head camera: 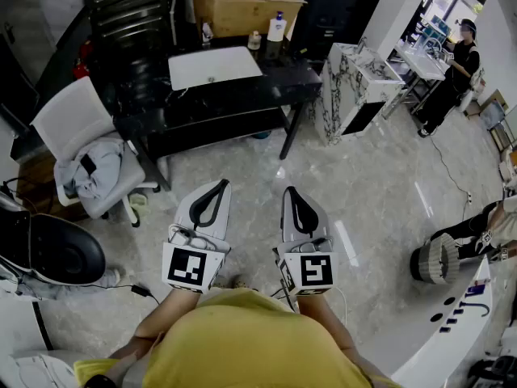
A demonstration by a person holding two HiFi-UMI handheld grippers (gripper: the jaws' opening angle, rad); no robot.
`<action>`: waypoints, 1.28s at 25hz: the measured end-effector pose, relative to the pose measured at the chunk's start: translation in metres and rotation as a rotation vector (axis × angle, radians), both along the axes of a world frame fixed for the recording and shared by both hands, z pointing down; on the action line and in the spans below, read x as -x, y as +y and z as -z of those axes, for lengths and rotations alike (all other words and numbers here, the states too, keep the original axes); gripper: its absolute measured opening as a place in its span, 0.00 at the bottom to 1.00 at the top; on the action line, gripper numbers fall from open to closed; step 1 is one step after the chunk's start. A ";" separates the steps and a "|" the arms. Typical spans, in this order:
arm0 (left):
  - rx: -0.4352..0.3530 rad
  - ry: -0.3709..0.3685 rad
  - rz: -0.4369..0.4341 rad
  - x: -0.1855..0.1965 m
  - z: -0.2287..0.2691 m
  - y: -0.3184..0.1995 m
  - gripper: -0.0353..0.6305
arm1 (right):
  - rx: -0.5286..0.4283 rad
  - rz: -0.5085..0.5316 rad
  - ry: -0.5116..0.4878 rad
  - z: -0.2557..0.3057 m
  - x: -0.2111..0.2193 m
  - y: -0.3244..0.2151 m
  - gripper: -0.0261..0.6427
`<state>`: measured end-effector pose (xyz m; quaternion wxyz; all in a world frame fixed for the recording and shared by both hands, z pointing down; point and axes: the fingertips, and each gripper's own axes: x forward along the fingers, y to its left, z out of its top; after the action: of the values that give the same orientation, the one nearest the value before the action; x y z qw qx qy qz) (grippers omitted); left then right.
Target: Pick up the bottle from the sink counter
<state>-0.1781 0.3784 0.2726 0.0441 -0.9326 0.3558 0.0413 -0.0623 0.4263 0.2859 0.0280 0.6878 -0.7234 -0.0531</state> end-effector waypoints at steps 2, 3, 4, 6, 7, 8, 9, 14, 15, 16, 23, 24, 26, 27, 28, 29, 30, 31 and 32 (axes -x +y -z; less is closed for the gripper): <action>0.014 -0.001 -0.005 -0.011 -0.004 0.004 0.06 | 0.001 0.014 -0.003 -0.005 -0.007 0.001 0.04; 0.021 -0.001 -0.006 -0.015 -0.006 0.005 0.06 | 0.000 0.021 -0.005 -0.007 -0.010 0.000 0.04; 0.028 0.000 -0.006 -0.019 -0.007 0.005 0.06 | -0.002 0.028 -0.006 -0.008 -0.012 -0.001 0.04; 0.040 -0.002 -0.005 -0.024 -0.006 0.003 0.06 | -0.008 0.039 -0.006 -0.008 -0.015 -0.004 0.04; 0.041 -0.005 -0.004 -0.025 -0.006 0.000 0.06 | -0.012 0.041 -0.007 -0.007 -0.017 -0.007 0.04; 0.040 -0.005 -0.002 -0.027 -0.005 -0.003 0.06 | -0.017 0.041 -0.007 -0.006 -0.019 -0.010 0.04; 0.038 -0.004 0.000 -0.028 -0.005 -0.008 0.06 | -0.022 0.040 -0.005 -0.005 -0.021 -0.014 0.04; 0.042 -0.004 -0.004 -0.040 -0.016 -0.034 0.06 | -0.016 0.037 -0.013 -0.014 -0.034 -0.040 0.05; 0.043 -0.002 -0.008 -0.042 -0.017 -0.042 0.06 | -0.014 0.037 -0.011 -0.016 -0.036 -0.047 0.05; 0.045 0.000 -0.011 -0.045 -0.018 -0.050 0.06 | -0.015 0.037 -0.007 -0.017 -0.038 -0.055 0.05; 0.048 0.005 -0.029 -0.064 -0.021 -0.133 0.06 | -0.014 0.045 0.003 -0.021 -0.052 -0.142 0.10; 0.049 0.003 -0.030 -0.066 -0.021 -0.147 0.06 | -0.009 0.045 0.001 -0.021 -0.054 -0.157 0.10; 0.039 0.012 -0.041 -0.071 -0.018 -0.177 0.06 | -0.004 0.042 -0.004 -0.020 -0.057 -0.188 0.11; 0.031 0.017 -0.050 -0.073 -0.014 -0.191 0.06 | -0.004 0.041 -0.005 -0.019 -0.058 -0.202 0.12; 0.023 0.019 -0.058 -0.076 -0.011 -0.205 0.06 | -0.005 0.039 -0.004 -0.018 -0.060 -0.217 0.13; 0.019 0.018 -0.066 -0.079 -0.009 -0.219 0.06 | -0.003 0.035 -0.004 -0.018 -0.062 -0.232 0.13; 0.018 0.016 -0.072 -0.081 -0.008 -0.232 0.06 | -0.001 0.031 -0.006 -0.019 -0.064 -0.246 0.14; 0.019 0.015 -0.079 -0.084 -0.008 -0.246 0.06 | 0.001 0.026 -0.008 -0.020 -0.066 -0.261 0.15; 0.020 0.014 -0.086 -0.086 -0.009 -0.260 0.06 | 0.001 0.022 -0.008 -0.021 -0.068 -0.275 0.15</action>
<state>-0.0921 0.1186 0.2817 0.0306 -0.9471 0.3161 0.0463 0.0054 0.1517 0.3064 0.0247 0.6799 -0.7312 -0.0502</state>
